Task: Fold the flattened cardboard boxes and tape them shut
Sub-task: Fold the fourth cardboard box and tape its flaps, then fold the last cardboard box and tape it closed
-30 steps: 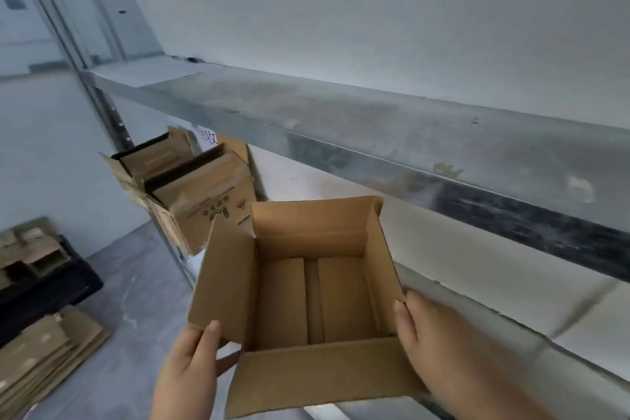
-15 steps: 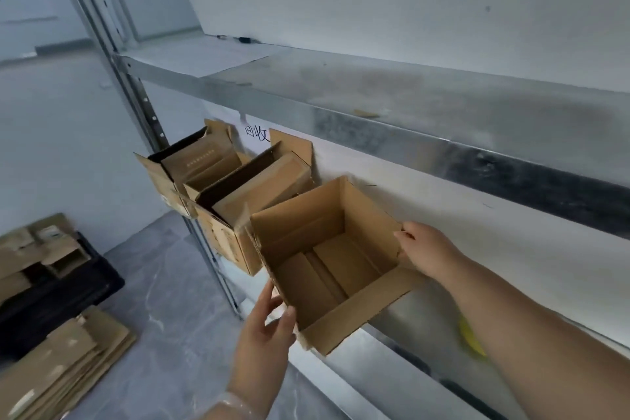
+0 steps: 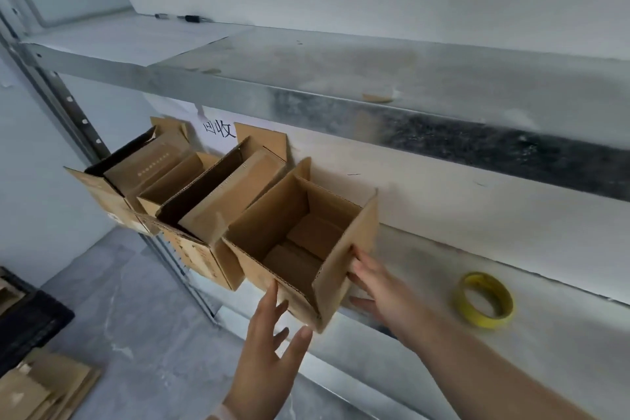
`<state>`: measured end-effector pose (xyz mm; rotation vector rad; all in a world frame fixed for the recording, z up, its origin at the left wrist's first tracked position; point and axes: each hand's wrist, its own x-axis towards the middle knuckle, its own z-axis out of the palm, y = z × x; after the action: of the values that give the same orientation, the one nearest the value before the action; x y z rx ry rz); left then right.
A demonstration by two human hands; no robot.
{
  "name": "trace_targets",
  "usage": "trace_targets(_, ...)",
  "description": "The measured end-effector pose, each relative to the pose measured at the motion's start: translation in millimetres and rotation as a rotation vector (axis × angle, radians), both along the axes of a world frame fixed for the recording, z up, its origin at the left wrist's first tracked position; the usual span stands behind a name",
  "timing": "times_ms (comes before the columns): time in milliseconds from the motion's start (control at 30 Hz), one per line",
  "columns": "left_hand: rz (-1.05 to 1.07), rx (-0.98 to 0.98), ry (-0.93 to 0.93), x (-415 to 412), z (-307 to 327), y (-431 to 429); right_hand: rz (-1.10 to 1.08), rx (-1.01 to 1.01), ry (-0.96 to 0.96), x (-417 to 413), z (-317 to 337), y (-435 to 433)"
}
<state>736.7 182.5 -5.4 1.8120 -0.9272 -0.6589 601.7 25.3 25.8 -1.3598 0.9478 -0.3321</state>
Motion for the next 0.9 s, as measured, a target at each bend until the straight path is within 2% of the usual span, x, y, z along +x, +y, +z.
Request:
trace_targets(100, -0.058, -0.031, -0.13, -6.7, -0.3, -3.9, 0.038, -0.033, 0.055, 5.8, 7.9, -7.1)
trace_targets(200, -0.085, -0.086, -0.37, -22.8, 10.5, -11.5, 0.034, -0.169, 0.11, -17.6, 7.3, -9.7)
trace_targets(300, -0.12, -0.192, -0.584, -47.0, 25.1, -23.9, -0.059, -0.261, 0.107, -66.8, 5.9, -4.1)
trace_targets(400, -0.271, -0.284, -0.636, -83.8, 32.0, -40.4, -0.171, -0.328, 0.168, -135.3, 1.6, 4.6)
trace_targets(500, -0.43, -0.267, -0.608, -132.8, 30.2, -56.0, -0.228, -0.46, 0.348, -211.0, 1.4, 14.1)
trace_targets(633, -0.593, -0.235, -0.517, -220.3, 21.1, -74.4, -0.308, -0.527, 0.478, -313.0, 0.5, 26.6)
trace_targets(900, -0.706, -0.123, -0.268, -441.1, 3.4, -104.1, -0.386, -0.546, 0.661, -542.9, -4.3, 44.2)
